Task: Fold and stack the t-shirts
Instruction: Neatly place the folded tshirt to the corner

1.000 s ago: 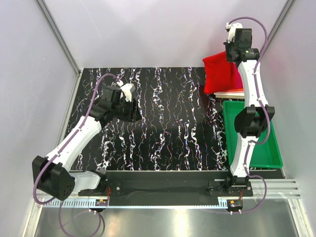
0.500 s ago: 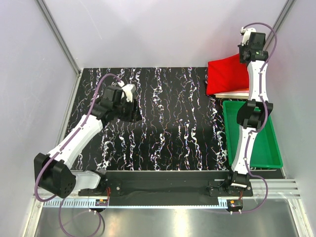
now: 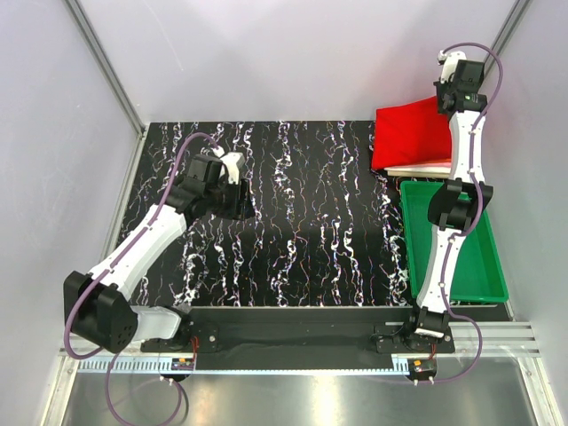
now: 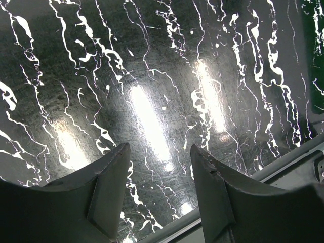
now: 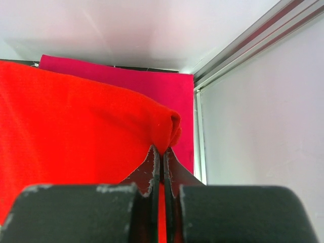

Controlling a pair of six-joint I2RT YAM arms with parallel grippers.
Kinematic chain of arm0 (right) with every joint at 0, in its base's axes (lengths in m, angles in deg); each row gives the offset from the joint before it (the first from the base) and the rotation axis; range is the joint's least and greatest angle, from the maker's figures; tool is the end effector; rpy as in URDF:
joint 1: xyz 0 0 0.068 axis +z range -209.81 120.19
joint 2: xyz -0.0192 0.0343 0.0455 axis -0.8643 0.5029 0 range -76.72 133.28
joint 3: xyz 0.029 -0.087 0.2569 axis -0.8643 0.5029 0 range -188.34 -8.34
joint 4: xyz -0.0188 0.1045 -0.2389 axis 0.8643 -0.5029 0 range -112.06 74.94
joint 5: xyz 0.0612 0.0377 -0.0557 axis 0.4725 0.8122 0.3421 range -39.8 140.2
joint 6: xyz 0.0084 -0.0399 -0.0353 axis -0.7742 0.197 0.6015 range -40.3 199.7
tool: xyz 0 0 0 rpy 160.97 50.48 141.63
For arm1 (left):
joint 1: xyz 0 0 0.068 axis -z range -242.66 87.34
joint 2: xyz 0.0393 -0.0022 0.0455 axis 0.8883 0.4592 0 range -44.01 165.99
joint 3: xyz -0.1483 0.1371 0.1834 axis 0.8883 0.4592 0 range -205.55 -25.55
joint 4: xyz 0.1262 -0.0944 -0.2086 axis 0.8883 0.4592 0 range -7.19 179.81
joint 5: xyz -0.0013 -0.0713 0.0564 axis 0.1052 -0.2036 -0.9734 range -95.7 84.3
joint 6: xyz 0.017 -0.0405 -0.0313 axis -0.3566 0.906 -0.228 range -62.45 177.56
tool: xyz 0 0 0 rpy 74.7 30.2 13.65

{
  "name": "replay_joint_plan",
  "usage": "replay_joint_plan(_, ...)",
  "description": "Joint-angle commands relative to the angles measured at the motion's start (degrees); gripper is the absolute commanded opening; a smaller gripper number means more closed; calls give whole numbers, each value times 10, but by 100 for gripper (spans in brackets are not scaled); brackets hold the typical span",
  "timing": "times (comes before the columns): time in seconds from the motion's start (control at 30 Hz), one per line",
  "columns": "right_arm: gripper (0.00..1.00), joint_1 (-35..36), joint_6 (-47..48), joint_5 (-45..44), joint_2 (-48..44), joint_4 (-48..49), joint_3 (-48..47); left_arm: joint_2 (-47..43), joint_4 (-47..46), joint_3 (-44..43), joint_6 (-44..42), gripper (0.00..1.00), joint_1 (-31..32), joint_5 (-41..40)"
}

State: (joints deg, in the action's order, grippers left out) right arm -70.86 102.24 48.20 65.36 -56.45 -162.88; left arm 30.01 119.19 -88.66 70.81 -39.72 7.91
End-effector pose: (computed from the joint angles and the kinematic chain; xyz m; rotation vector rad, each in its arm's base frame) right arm 0.5399 -0.1068 0.3341 -0.1886 2.0908 -0.3930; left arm 0.2481 -0.1141 0.3001 0.3199 2.4251 -0.5738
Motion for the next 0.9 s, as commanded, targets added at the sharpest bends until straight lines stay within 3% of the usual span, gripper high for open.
replay_joint_plan(0.0, 0, -3, 22, 0, -35, 52, -34, 1, -11, -8, -12, 57, 2, -11)
replay_joint_plan(0.87, 0, -13, 36, -16, -33, 75, -51, 3, -6, -10, -14, 58, 2, -10)
